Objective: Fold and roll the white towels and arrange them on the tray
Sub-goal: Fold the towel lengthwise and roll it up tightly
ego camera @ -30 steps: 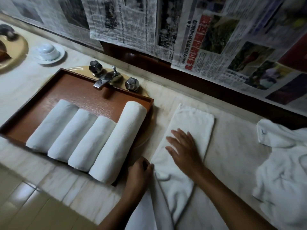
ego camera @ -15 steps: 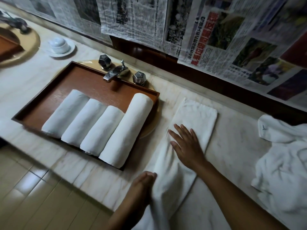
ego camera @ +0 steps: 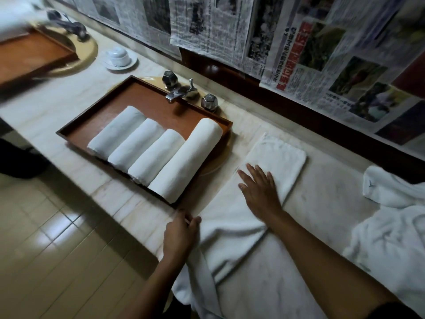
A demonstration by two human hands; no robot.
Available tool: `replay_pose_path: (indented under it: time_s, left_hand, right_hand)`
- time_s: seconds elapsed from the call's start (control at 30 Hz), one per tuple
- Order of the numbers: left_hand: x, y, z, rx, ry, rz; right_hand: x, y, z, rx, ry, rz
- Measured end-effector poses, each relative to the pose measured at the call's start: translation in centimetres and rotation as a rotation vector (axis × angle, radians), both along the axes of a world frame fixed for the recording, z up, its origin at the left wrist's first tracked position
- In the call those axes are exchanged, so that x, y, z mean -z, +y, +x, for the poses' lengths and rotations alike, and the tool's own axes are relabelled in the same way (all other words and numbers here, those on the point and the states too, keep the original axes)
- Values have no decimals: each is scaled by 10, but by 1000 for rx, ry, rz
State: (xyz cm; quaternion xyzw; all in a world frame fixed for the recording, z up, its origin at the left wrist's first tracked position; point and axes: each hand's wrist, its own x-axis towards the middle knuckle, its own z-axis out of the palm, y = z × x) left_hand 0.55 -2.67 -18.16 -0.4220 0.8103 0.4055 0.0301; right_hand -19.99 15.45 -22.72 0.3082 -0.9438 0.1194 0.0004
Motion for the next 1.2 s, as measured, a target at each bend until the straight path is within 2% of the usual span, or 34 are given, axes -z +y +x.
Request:
replay_pose_path:
  time_s: [0.13, 0.23, 0.3, 0.4, 0.43, 0.5, 0.53, 0.6, 0.63, 0.67, 0.73, 0.8, 0.87, 1.03, 1.13, 1.2]
  left_hand:
    - [-7, 2, 4, 10, -26, -35]
    - [-10, 3, 7, -20, -42, 11]
    - [-18, 1, 12, -32, -33, 198]
    - [-41, 2, 25, -124, -7, 846]
    - [-46, 3, 33, -54, -30, 902]
    - [-50, 5, 49, 69, -71, 804]
    - [-50, 7, 58, 63, -44, 829]
    - [-51, 8, 69, -38, 61, 1015]
    - [-49, 6, 75, -61, 106, 1018]
    - [-50, 3, 79, -77, 154, 947]
    - [-41, -4, 86, -14, 180, 646]
    - [-28, -10, 92, 14, 127, 317]
    - [-21, -15, 99, -57, 90, 152]
    - [-7, -7, 100, -154, 21, 2]
    - [-1, -4, 96, -181, 20, 3]
    - [-2, -4, 96, -183, 28, -5]
  right_hand:
    - [-8, -9, 40, -120, 74, -142]
    - [6, -11, 77, -259, -13, -110]
    - [11, -5, 79, -270, -46, -53]
    - [5, 2, 72, -332, -85, 39]
    - [2, 4, 70, -353, -103, 71]
    - [0, 6, 67, -366, -96, 95]
    - [0, 7, 67, -370, -99, 106]
    - [-3, 7, 65, -367, -137, 141]
    - [-4, 7, 65, -373, -147, 144]
    - [-6, 8, 65, -376, -154, 138]
    - [-9, 8, 65, -376, -172, 137]
    - [-11, 7, 63, -372, -196, 151]
    - [-13, 4, 64, -380, -210, 160]
    - [-13, 1, 69, -361, -159, 133]
    - [-18, -6, 88, -236, 30, -2]
    - [-16, -16, 111, -210, 72, -119]
